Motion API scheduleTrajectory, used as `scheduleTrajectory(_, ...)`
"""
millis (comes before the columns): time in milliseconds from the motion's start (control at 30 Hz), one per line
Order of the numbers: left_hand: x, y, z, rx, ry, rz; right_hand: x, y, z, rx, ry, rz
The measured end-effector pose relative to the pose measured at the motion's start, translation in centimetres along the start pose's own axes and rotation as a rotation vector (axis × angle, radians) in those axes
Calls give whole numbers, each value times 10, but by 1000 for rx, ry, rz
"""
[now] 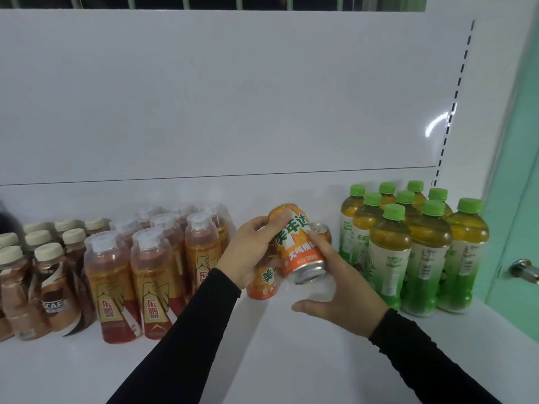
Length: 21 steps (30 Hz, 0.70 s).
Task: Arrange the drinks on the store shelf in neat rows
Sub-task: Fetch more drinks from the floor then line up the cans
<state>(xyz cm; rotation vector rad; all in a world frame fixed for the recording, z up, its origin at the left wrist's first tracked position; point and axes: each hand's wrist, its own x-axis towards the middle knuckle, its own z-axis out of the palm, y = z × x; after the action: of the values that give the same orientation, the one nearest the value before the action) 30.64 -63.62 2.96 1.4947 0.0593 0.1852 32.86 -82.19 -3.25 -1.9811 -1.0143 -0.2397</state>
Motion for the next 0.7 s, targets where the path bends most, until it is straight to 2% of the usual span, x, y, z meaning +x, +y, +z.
scheduleTrajectory(233,-1,12,10,-40,-13,-132,7,-11,-5,-13,222,-82)
scheduleTrajectory(533,4,10,12,14,26,-181,7,-19,-7,-3,235,-72)
scheduleTrajectory(700,3,14,11,64,-7,-61,4,-12,-8,159,161,-7)
